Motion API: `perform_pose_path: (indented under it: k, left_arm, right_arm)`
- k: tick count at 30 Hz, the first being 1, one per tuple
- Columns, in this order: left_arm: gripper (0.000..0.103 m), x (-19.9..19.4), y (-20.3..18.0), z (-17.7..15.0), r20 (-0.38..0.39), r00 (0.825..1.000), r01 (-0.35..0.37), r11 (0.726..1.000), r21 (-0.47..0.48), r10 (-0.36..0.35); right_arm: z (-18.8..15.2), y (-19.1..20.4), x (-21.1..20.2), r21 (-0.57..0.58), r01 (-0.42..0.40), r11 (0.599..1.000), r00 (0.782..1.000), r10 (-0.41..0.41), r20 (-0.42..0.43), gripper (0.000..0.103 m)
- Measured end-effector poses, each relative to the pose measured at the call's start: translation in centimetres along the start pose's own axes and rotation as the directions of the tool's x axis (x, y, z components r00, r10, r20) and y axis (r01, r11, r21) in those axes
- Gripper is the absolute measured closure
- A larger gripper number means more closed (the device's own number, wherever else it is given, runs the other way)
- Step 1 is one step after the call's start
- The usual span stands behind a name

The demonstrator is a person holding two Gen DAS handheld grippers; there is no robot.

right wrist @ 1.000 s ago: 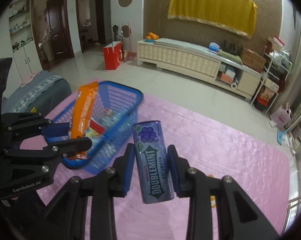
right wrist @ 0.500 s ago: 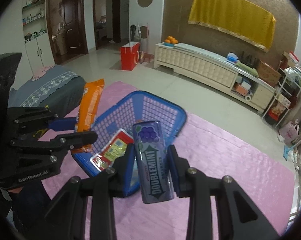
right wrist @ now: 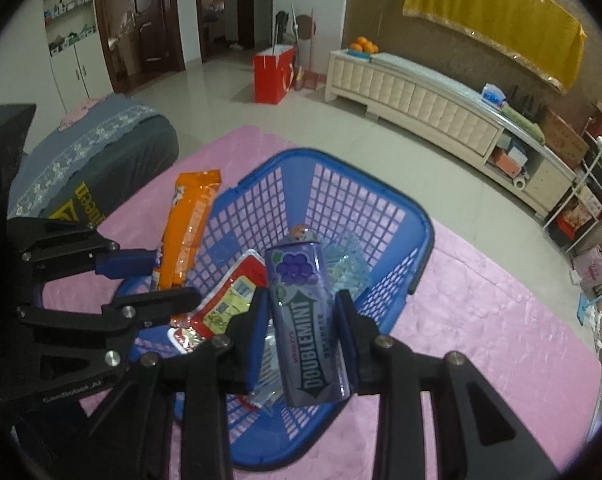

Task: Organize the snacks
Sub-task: 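Carry the sausage stick and gum pack over the blue basket, then open both grippers to drop the sausage stick and gum into the basket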

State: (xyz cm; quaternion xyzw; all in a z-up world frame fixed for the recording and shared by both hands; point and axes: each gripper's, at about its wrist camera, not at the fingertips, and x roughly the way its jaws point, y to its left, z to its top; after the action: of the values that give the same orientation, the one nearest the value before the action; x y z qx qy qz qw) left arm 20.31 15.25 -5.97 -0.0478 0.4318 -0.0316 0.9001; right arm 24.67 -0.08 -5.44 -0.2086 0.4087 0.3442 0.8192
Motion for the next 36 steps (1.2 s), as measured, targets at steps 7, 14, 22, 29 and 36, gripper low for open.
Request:
perform_pose_path:
  k: [7,14,22,29,36]
  left_arm:
    - [0.079,2.0,0.4,0.6,-0.030,1.000,0.006,1.000,-0.006,-0.006]
    - [0.079,3.3,0.6,0.7,-0.059,0.998,0.013,1.000,-0.004,-0.013]
    - [0.070,4.1,0.2,0.8,-0.069,0.998,-0.012,0.999,0.035,0.014]
    - [0.043,3.3,0.0,0.8,-0.035,0.999,-0.020,0.998,0.051,0.022]
    - [0.041,0.9,-0.5,1.0,0.008,1.000,-0.023,0.999,0.034,0.022]
  right_arm:
    - [0.4,-0.2,2.4,-0.016,0.008,1.000,0.999,-0.009,-0.041,0.066]
    - [0.6,-0.3,2.8,-0.038,0.049,0.998,0.998,-0.051,-0.042,0.066]
    - [0.7,-0.7,2.9,-0.013,0.040,0.999,0.999,-0.040,-0.029,0.063]
    - [1.1,-1.0,1.8,0.017,0.081,0.997,0.997,-0.081,0.000,0.026]
    - [0.5,-1.7,-1.1,0.061,0.081,0.995,0.996,-0.083,0.026,0.026]
